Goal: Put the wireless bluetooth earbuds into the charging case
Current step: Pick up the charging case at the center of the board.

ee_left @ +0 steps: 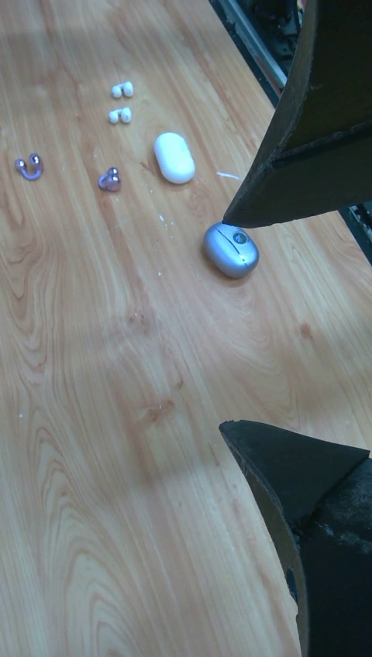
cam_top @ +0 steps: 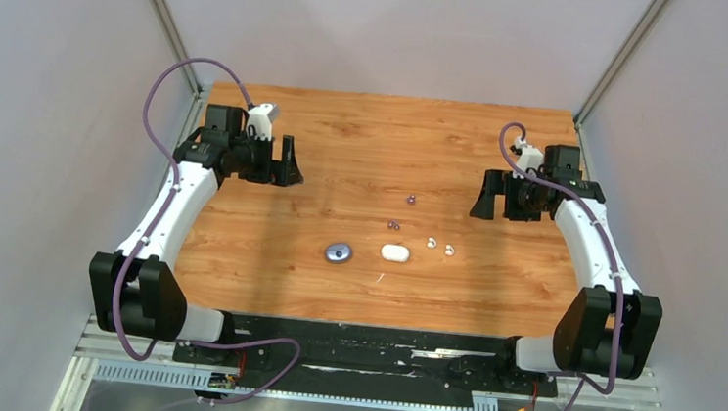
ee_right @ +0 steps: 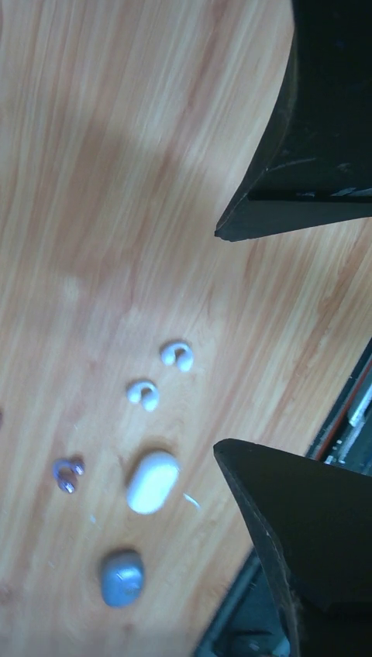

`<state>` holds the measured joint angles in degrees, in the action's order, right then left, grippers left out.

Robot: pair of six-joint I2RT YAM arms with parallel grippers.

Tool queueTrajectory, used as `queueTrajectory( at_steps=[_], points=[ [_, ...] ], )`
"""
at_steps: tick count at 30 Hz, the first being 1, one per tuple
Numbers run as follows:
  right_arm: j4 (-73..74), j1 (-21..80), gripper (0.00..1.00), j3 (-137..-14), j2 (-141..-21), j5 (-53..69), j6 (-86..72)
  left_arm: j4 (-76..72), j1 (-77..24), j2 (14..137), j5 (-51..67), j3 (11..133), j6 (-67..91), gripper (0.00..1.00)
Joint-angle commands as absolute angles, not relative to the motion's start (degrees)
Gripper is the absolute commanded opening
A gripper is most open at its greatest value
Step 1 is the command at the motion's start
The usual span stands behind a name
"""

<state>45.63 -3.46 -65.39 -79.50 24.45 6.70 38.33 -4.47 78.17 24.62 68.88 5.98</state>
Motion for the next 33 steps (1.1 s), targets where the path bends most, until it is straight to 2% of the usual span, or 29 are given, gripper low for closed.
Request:
queueTrajectory(
  at_steps=[1,3,5,11,16,20,24,27,29,33],
  points=[
    [47.44,-3.52,1.00,-65.05,-80.27,41.93,14.28,35.47,-4.31,76.95,28.77,67.76,8.54,1.00],
    [48.81,-2.85,1.00,-66.11,-82.90,48.79,17.03,34.75,-4.31,76.72,29.96,67.02,9.84,1.00],
    [48.61,-0.52,1.00,-67.43,-84.68,50.04,18.43,34.51,-4.33,76.57,29.94,66.60,10.18,1.00],
    [48.57,8.22,0.84,-73.30,-89.87,45.54,23.83,33.65,-3.80,74.73,29.21,65.39,11.00,1.00],
    [49.65,12.08,0.77,-76.62,-93.39,45.12,29.70,33.08,-2.50,72.49,28.69,63.87,11.60,1.00],
    [48.58,15.68,0.68,-75.64,-94.29,43.81,35.75,33.32,-1.61,71.99,27.60,63.23,12.41,1.00],
    [41.72,18.95,0.64,-69.30,-92.59,40.27,37.62,33.06,-1.01,72.17,27.38,62.62,13.22,1.00],
    [33.77,21.34,0.65,-63.15,-90.01,38.05,38.93,33.05,-0.88,72.65,28.13,62.61,13.20,1.00],
    [28.53,23.47,0.69,-59.66,-88.44,35.80,39.90,33.30,-0.88,73.32,28.28,63.09,13.19,1.00],
    [24.33,27.92,0.73,-56.81,-88.07,32.59,42.46,33.88,-0.88,74.45,28.19,63.75,13.46,1.00]
  ],
)
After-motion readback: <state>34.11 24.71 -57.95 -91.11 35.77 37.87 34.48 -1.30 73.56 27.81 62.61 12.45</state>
